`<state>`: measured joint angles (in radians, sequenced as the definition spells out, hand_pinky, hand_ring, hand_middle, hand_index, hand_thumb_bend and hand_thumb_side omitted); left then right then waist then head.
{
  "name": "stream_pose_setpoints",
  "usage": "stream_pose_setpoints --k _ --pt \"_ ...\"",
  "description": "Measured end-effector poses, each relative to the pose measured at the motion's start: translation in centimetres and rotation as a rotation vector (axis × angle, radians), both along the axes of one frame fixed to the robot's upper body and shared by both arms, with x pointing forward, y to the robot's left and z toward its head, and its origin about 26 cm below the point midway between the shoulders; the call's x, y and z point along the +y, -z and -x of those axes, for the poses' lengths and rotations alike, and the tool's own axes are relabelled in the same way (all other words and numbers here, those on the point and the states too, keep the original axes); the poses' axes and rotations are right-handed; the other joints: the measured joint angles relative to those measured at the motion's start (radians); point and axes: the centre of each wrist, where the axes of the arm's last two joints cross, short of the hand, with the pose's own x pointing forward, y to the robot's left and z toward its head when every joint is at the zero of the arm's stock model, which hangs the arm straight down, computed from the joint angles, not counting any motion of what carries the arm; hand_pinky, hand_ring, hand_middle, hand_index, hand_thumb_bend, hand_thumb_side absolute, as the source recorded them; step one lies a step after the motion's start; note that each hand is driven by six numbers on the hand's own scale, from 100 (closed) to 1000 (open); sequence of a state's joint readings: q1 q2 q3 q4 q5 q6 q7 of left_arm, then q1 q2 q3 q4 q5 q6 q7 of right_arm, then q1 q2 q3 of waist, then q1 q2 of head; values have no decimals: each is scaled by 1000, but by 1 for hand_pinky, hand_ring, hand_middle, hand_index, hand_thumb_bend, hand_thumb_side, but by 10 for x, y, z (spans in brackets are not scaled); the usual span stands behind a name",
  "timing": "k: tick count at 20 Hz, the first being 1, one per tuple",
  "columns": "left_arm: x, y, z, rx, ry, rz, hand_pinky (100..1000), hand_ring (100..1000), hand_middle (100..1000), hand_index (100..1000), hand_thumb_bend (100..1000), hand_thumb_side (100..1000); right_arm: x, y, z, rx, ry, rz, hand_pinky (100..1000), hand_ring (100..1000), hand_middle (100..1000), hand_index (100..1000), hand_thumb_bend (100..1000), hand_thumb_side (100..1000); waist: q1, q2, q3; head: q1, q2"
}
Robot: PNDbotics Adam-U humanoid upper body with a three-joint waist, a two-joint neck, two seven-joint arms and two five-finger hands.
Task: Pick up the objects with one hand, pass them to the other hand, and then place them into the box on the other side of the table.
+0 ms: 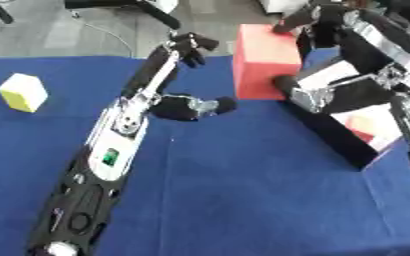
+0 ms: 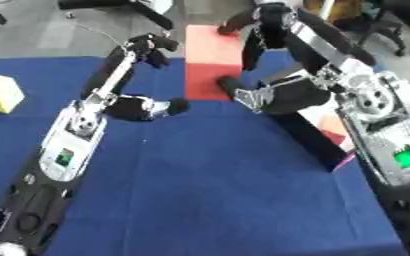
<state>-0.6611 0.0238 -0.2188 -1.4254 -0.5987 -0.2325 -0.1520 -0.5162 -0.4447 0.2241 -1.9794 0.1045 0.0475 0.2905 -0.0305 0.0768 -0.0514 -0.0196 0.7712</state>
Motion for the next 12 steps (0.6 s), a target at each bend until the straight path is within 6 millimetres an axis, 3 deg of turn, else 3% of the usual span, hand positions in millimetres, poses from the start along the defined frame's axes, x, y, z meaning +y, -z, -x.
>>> stream_pose_setpoints --k 7,12 --pt "9 6 -1 26 -46 23 641 640 719 830 773 673 -9 -2 -1 -2 36 -39 474 478 371 218 100 100 0 0 -3 0 0" --pt "42 26 -3 82 -170 25 639 639 719 829 773 668 -39 -5 -1 -15 206 -102 478 481 374 223 100 100 1 0 -2 -9 0"
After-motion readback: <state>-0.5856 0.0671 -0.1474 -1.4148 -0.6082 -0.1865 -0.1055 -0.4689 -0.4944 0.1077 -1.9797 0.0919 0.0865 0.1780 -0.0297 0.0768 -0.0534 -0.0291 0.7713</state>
